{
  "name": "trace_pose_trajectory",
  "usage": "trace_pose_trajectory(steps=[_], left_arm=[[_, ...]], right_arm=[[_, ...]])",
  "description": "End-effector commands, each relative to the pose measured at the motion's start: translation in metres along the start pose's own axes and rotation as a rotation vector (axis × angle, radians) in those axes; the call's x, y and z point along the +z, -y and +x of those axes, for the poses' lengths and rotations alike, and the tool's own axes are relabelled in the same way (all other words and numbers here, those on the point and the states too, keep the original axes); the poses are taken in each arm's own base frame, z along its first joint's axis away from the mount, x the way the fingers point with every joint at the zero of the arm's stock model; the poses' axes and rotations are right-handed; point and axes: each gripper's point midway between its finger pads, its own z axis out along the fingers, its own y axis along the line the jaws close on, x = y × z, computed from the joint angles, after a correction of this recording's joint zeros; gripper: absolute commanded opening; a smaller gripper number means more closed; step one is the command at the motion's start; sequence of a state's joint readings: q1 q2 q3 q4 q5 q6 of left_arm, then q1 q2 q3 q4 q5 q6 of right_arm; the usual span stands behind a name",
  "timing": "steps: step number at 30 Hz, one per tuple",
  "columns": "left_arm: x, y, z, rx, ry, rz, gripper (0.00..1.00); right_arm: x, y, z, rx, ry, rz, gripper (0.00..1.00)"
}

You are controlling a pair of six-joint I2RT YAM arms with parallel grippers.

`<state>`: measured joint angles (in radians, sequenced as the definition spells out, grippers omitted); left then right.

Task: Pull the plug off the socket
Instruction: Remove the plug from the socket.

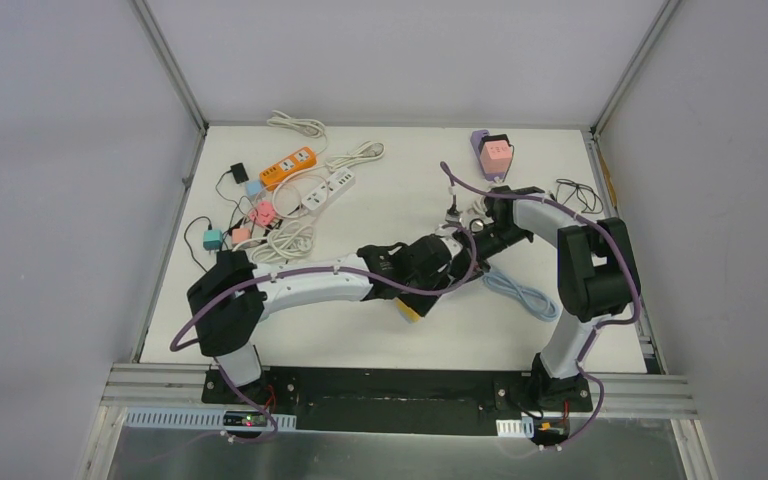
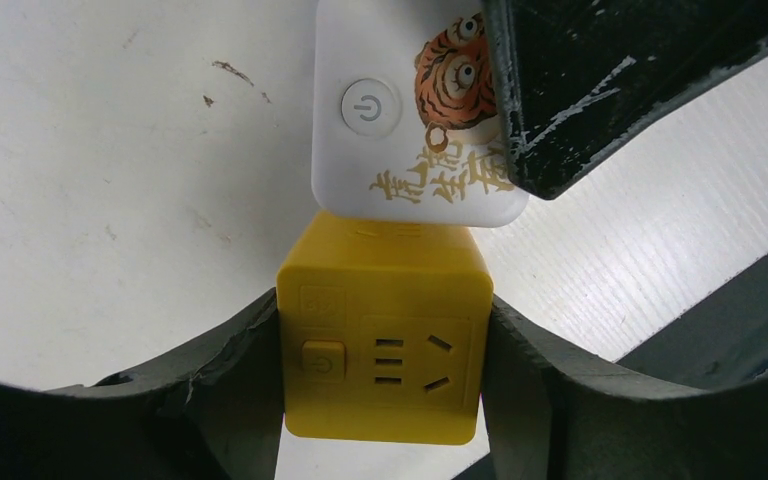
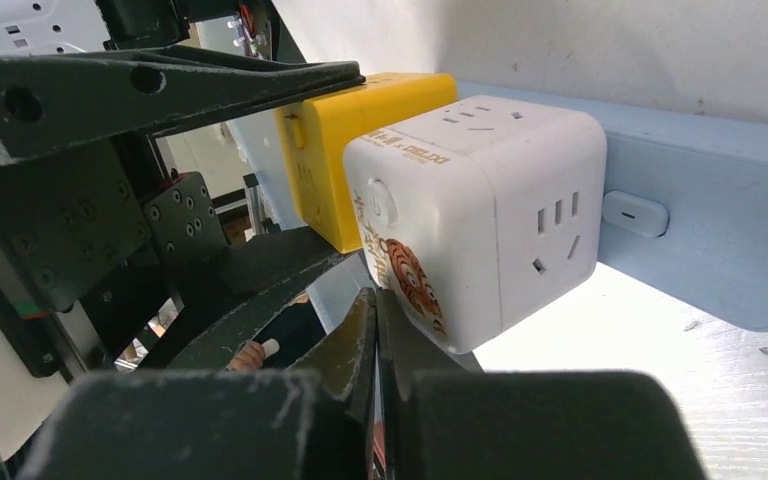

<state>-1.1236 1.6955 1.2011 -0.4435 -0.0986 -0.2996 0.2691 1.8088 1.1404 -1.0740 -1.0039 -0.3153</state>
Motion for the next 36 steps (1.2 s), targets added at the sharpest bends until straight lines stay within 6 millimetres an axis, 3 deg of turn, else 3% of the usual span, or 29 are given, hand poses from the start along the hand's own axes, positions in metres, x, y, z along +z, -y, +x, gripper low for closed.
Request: trace_pose_trajectory(steps=[1,8,12,16,20,28,36], left_arm=[[-0.029,0.02,-0.077,-0.031,0.266,0.029,0.0],[-0.013,0.017,-0.05,0.326,0.118,-0.265,0.0],[-0.009,0.025,-0.051,0.265,0.114,-0.214,0.0],[-0.009,0.038,-0.059,0.051,0.144,0.015,0.0],[-0.012,0.037,-0.07,-0.114,0.192,0.159,0.0],[-0.015,0.03,-0.064,0.087,0.175,-0.016,0.0],[-0.005,0.036,-0.056,-0.061,0.14,0.137,0.0]], right_arm=[[0.005,0.071,-0.011,-0.134,-0.034,0.281,0.0],[0.006,0.07,-0.013,-0.13,-0.033,0.281,0.0],[0.006,0.071,-0.014,-0.127,-0.03,0.288,0.0],[0.006,0.074,-0.015,-0.12,-0.028,0.299,0.0],[0.007,0.077,-0.016,-0.108,-0.028,0.314,0.0],[0.009,0.079,-0.018,-0.09,-0.025,0.324,0.0],[0.004,0.02,-0.02,-0.242,0.01,0.081,0.04]])
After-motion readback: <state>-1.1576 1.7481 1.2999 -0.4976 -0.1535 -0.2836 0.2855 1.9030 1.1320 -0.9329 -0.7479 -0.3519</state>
